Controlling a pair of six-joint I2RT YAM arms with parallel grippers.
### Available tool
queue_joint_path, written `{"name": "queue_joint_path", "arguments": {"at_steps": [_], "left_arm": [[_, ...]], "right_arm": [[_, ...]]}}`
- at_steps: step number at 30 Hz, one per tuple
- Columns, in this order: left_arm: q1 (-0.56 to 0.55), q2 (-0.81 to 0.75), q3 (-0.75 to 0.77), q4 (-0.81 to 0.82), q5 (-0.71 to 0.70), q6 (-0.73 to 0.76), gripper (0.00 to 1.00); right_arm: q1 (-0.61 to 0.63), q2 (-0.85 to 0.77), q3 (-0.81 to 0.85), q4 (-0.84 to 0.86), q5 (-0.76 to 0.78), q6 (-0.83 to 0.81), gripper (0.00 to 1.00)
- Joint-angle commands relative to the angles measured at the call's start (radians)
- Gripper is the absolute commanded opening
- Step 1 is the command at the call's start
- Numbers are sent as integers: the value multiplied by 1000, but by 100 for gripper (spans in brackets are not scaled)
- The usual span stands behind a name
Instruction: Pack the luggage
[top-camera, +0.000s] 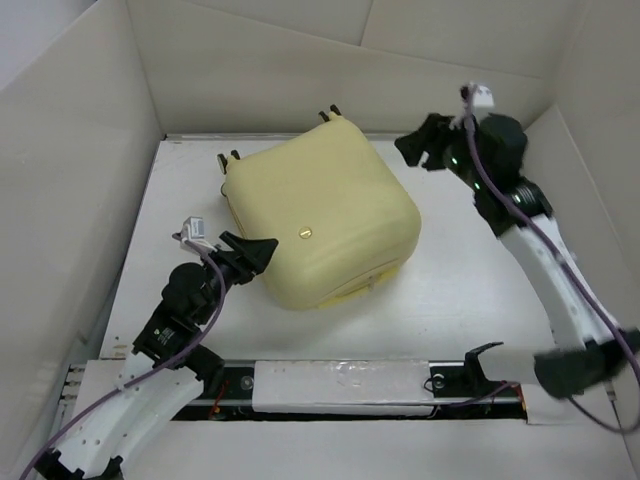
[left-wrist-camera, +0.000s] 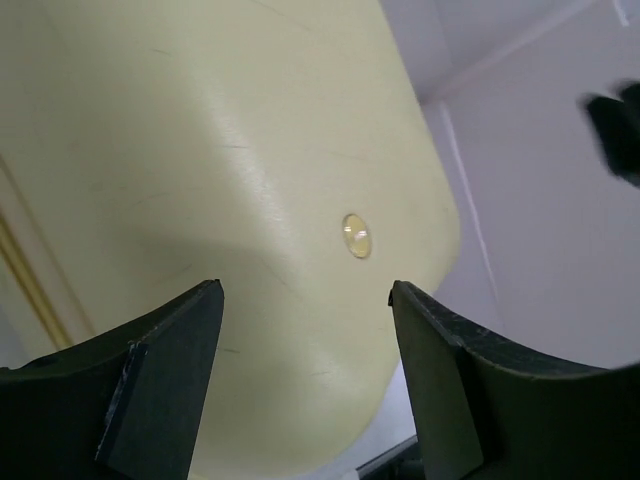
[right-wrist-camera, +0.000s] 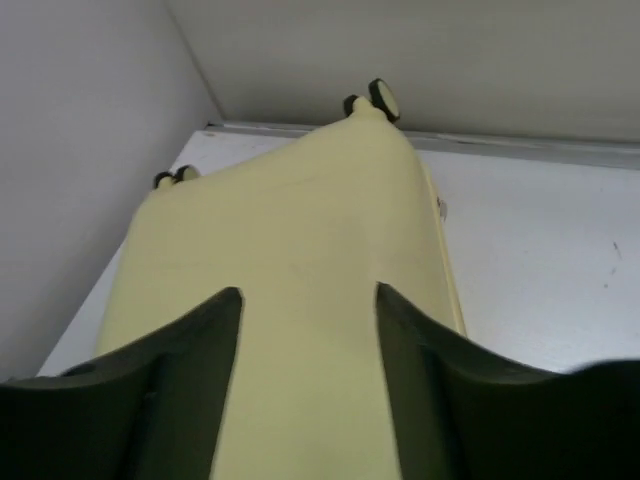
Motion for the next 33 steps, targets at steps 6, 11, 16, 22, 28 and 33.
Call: {"name": "queue_joint_path", "arguments": {"at_steps": [6,11,16,22,28,33], "left_arm": [[-1,23,-30,-178,-100,11,60],[-17,-193,-55,-279,-149,-13,45],[-28,-163,-136,-270,-128,-78,39],[-28,-123,-205,-189,-119,-109,39],[-28,-69,-205,-169,-119,-109,38],[-28,-60,-230,-120,-80,-100,31]], "right_arm": [[269,-673,-723,153,40,187,10],[486,-924,-1084,230,105,247,6],[601,-827,-1141,268,293,247,46],[602,-683,-1162,484,386,161,47],[602,-540,-1119,555,418,84,47],[602,-481,-1124,615,445,84,47]]}}
